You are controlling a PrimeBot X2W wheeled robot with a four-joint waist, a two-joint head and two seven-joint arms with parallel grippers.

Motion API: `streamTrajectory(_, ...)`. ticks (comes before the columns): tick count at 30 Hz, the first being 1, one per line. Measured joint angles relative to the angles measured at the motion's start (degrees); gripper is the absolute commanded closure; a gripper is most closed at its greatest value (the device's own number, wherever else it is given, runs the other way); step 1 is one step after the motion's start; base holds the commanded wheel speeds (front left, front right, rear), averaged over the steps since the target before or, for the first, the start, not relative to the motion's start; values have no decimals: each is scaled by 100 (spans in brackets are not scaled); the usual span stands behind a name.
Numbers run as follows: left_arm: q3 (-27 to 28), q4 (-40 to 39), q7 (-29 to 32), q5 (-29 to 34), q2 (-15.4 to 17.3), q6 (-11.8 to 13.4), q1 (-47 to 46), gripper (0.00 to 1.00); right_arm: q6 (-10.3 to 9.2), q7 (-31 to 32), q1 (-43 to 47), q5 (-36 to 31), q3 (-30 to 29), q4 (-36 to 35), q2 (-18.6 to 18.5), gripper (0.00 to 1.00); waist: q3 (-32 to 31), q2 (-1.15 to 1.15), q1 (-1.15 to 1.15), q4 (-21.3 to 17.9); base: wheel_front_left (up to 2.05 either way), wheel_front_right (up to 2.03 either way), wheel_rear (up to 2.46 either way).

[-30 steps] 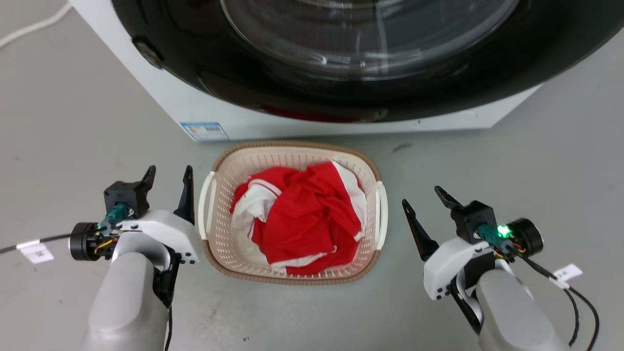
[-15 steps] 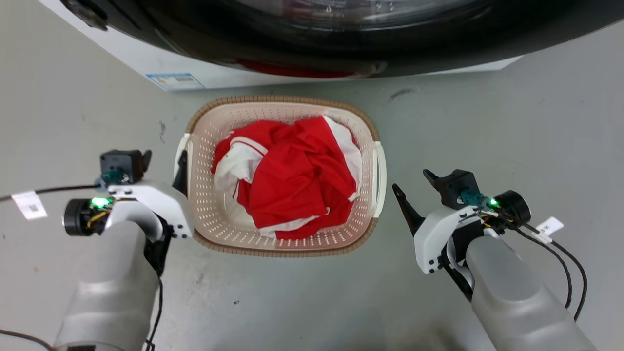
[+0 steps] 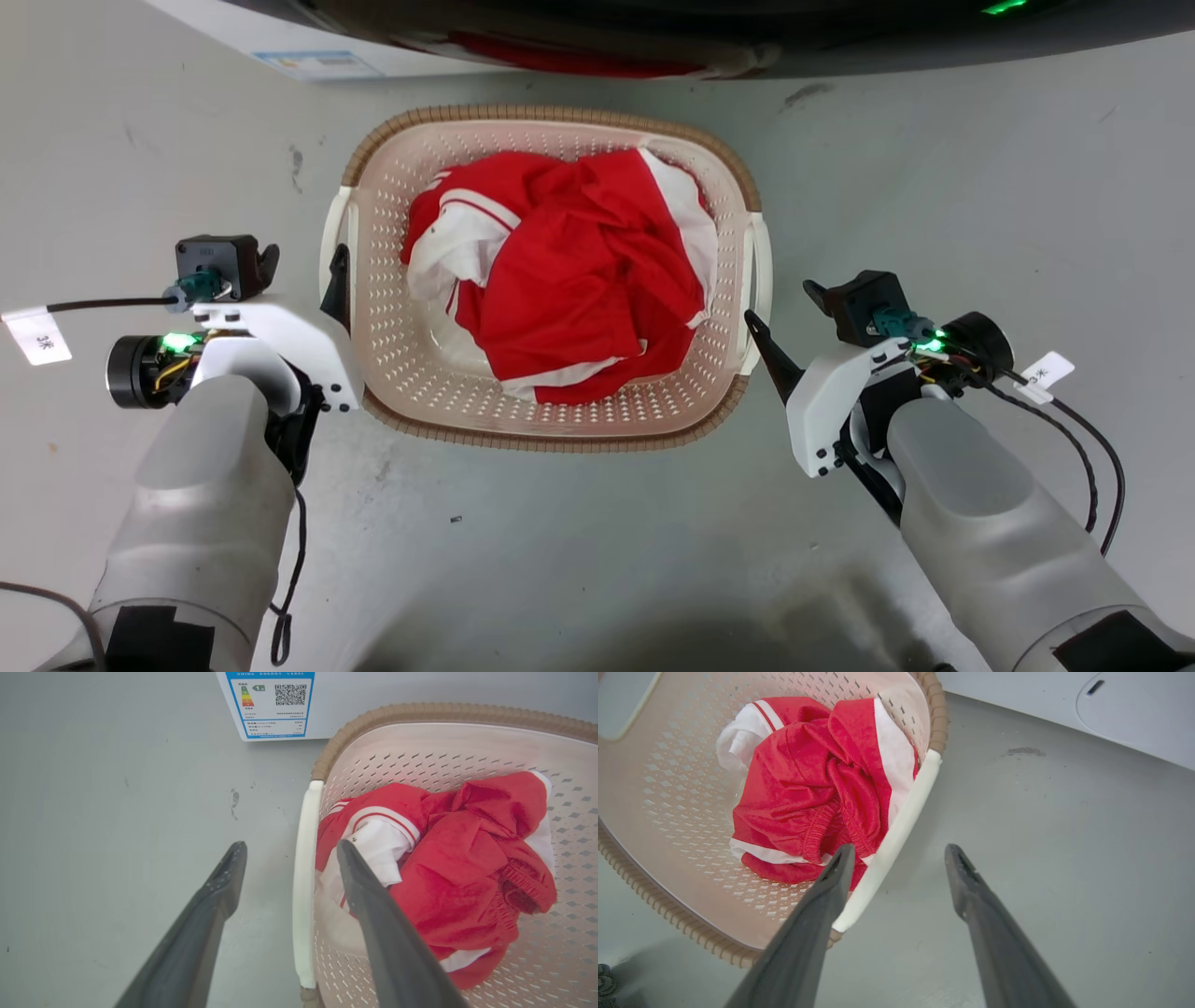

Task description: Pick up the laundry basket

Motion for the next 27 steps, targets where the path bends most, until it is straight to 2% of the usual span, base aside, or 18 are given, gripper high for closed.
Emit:
streamTrajectory(22, -694, 419, 0, -342, -137, -1, -592, 0, 2, -2, -606, 312, 309, 480, 3, 0, 756, 0, 0, 193, 0, 0, 0)
streamTrajectory(23, -740, 435, 2, -342, -143, 0, -609, 13, 2, 4, -616, 346, 333, 492, 3, 0, 769, 0, 0, 203, 0, 0, 0)
streamTrajectory(24, -778, 448, 11, -344, -154, -1, -628, 69, 2, 51, -617, 379, 381, 501, 3, 54, 778, 0, 0, 216, 0, 0, 0)
streamTrajectory(25, -815, 453, 11, -349, -159, -1, -643, 100, 2, 54, -617, 410, 416, 510, 3, 100, 786, 0, 0, 224, 0, 0, 0)
streamTrajectory(27, -872, 476, 64, -425, -188, -1, -655, 100, 4, 108, -618, 456, 501, 521, 5, 100, 787, 0, 0, 227, 0, 0, 0)
